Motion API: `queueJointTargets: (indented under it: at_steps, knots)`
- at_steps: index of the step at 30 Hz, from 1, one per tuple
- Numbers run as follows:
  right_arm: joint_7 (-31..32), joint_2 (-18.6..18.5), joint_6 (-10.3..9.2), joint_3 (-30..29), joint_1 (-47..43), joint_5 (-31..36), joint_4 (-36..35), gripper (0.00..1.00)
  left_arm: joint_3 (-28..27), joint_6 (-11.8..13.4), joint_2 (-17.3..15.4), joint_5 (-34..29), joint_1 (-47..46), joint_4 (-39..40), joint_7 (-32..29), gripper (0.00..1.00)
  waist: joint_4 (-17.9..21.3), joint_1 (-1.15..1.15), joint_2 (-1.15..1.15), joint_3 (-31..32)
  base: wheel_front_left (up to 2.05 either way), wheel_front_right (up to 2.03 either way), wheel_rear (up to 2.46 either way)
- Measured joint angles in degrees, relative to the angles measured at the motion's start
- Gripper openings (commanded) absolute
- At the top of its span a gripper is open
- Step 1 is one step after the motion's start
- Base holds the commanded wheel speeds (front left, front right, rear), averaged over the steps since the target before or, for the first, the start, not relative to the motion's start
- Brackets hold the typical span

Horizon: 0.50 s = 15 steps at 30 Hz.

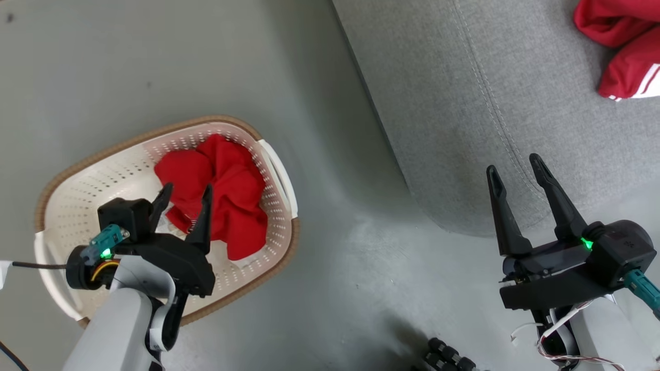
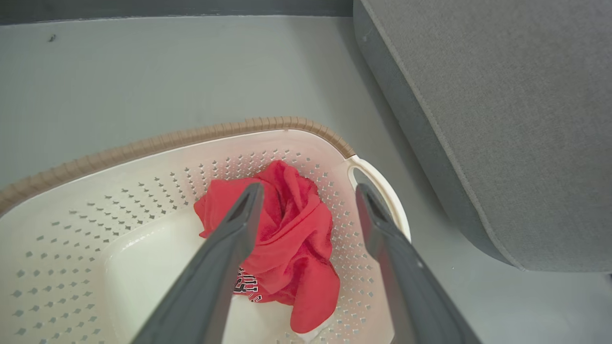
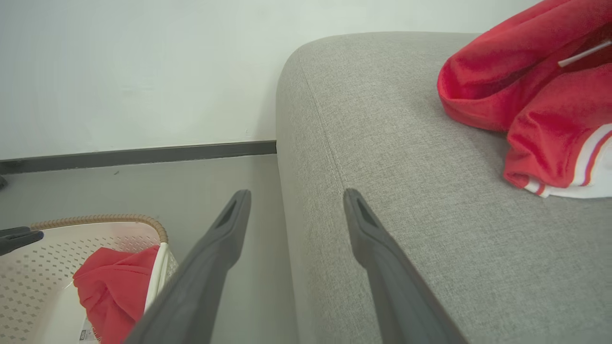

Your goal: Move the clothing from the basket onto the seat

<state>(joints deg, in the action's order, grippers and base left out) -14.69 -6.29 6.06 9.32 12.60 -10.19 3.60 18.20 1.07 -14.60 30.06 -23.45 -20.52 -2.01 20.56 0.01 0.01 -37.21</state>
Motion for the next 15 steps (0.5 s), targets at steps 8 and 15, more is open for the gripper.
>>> queueJointTargets:
  at_steps: [8,15]
  knots:
    - [0.00,0.71,0.01,0.23,-0.17,0.00,0.02,1.00,-1.05,0.83,-1.76,0.01,-2.22,-2.85,-2.86,1.00,2.62,0.00,0.00,-3.45,0.00,0.00,0.00]
    - [0.00,0.75,0.08,0.10,-0.21,0.00,-0.34,1.00,-2.14,1.21,-1.93,0.23,-3.43,-4.89,-4.22,1.00,4.13,0.00,0.00,-5.76,0.00,0.00,0.00]
